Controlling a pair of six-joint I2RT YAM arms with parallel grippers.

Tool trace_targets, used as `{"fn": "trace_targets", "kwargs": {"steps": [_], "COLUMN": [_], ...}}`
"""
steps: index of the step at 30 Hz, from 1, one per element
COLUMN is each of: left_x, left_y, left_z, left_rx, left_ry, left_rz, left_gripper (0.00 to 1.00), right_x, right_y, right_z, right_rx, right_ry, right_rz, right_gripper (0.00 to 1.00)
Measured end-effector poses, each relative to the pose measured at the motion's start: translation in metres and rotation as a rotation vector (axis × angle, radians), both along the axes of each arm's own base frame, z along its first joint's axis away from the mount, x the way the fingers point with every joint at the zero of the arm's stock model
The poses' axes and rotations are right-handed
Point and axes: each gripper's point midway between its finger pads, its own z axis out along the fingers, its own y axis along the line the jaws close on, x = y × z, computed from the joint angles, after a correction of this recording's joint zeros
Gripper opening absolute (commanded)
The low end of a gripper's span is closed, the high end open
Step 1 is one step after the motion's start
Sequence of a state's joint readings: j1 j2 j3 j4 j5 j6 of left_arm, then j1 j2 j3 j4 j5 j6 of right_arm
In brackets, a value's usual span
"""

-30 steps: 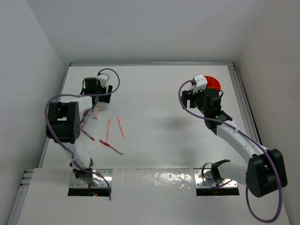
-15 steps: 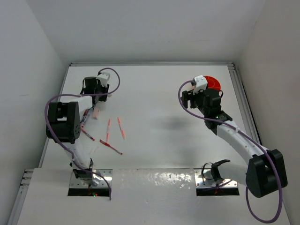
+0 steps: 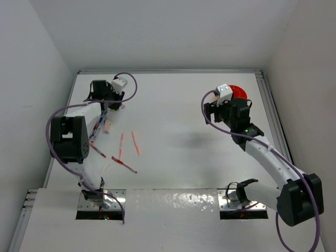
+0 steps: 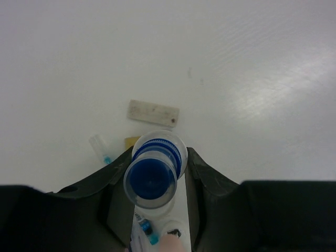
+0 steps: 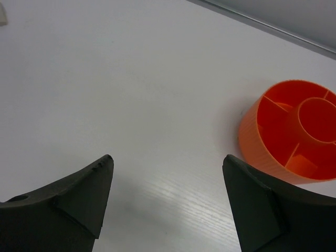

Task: Sort the stationery into containers
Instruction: Pick up the stationery from the center of the board, then place the stationery in the storage box.

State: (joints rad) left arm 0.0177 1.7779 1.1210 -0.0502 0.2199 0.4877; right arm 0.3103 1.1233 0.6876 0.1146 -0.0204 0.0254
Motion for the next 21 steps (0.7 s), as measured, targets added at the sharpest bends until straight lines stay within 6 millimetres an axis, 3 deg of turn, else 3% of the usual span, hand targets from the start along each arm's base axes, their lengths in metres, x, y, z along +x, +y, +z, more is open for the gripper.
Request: {"fn": "trace_targets", "kwargs": {"steps": [3, 8, 11, 16, 21], "left_x": [-0.015, -0.053, -0.086, -0.14, -0.162], "left_y": [-0.02, -0.07, -0.107, -0.158, -0.18], "left_z": [0.027, 0.085, 0.099, 0.109, 0.117], "left_rx": [0.024, 0.057, 0.027, -0.113, -0.195], "left_ry": [-0.016, -0.09, -0.106, -0.083, -0.076], "left_rz": [-0.215, -0.622, -0.824, -1.05, -1.128], "left_gripper": [0.0, 0.0, 0.0, 0.0, 0.0], "right_x": [-0.003, -0.006, -0.014, -0.025, -0.045], "right_y": [0.013, 0.048, 0.074, 0.13, 0.176], "right_z": [0.016, 0.068, 0.086, 0.089, 0.079], "right_rx": [0.021, 0.088, 0.122, 0.162, 0.188], "right_ry": [0.012, -0.068, -0.105, -0.09, -0.031], "right_rz": [0.075, 0.247, 0.362, 0.569, 0.751], "right_gripper": [0.8, 0.7, 0.68, 0.64, 0.64]}}
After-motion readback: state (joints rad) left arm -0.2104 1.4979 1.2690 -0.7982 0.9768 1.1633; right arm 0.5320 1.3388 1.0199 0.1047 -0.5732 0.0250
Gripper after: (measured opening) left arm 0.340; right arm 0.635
